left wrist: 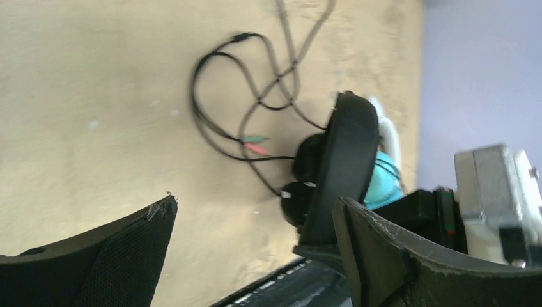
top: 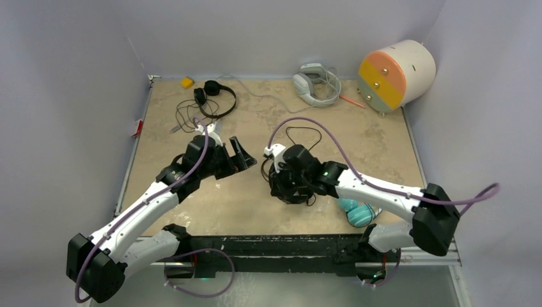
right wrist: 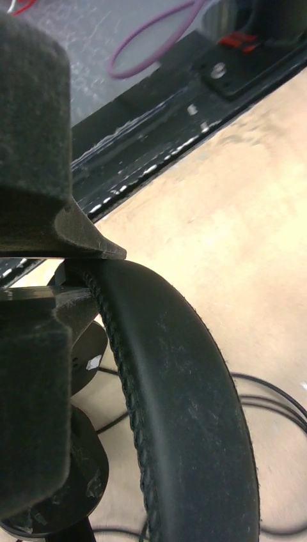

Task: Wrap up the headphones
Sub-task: Place the headphones at the center of the board, then pick up the headphones from the center of the board.

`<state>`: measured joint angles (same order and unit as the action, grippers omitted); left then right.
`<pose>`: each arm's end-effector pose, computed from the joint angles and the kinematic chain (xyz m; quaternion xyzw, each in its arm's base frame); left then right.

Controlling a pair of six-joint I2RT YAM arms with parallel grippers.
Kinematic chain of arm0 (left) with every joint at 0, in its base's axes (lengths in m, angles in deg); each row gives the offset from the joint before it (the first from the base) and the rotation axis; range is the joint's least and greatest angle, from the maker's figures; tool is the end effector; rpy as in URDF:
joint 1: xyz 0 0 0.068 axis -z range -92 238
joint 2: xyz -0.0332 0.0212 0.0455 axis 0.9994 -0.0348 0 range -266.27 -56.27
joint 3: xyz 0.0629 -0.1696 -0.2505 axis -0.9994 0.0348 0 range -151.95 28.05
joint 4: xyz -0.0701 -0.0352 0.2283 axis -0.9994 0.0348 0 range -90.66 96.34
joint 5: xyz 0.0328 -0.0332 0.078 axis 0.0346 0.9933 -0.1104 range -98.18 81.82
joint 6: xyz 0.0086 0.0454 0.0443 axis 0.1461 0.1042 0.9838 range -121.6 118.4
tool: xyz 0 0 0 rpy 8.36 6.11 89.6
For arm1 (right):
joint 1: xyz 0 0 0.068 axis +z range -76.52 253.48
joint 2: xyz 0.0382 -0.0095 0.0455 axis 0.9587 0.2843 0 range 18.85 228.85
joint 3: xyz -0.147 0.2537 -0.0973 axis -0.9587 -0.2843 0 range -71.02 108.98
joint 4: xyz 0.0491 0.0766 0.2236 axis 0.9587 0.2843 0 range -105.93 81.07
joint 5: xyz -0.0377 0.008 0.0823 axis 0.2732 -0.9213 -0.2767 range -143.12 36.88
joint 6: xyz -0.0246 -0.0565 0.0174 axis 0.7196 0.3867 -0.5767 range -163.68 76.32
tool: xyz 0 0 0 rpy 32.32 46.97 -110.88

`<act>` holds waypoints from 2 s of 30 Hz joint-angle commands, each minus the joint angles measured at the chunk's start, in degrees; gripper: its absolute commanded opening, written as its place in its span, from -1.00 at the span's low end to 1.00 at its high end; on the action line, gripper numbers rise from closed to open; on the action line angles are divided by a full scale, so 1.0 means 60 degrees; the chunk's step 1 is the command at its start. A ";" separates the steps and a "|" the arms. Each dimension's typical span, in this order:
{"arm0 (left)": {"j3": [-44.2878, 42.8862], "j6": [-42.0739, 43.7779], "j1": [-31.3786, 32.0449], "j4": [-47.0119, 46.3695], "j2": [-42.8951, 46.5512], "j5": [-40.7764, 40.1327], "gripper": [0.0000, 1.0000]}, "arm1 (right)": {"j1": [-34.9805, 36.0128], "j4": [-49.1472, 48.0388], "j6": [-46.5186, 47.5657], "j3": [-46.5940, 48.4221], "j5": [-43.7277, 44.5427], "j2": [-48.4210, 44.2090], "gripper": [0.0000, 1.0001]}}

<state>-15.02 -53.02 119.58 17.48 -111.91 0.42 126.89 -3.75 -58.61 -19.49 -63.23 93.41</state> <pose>0.1554 -0.1041 0.3093 -0.1128 0.8601 -0.3757 0.3262 0.1534 0.2214 0.3007 -0.3297 0.8217 0.3221 0.3352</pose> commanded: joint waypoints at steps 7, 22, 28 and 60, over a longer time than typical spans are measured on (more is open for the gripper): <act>0.1047 0.0551 -0.0005 0.0250 0.0553 -0.1157 0.77 | 0.0880 0.0090 0.0392 0.0276 0.0289 0.0022 0.22; 0.0659 0.1238 0.0945 0.0131 -0.1401 -0.2037 0.82 | 0.0791 0.3470 -0.2585 0.0149 0.4869 -0.1474 0.56; -0.0069 0.1456 0.2242 0.0642 -0.2666 -0.3543 0.68 | 0.0139 0.2659 -0.2663 -0.0247 0.4311 -0.0948 0.54; -0.1230 0.2195 0.2618 0.1210 -0.4540 -0.3616 0.54 | -0.0683 -0.1397 -0.1140 -0.1805 0.3629 0.0189 -0.41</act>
<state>-19.33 -41.94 134.66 24.73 -139.10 -21.75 122.54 -9.25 -66.94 -27.58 -40.89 96.60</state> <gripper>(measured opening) 0.776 0.342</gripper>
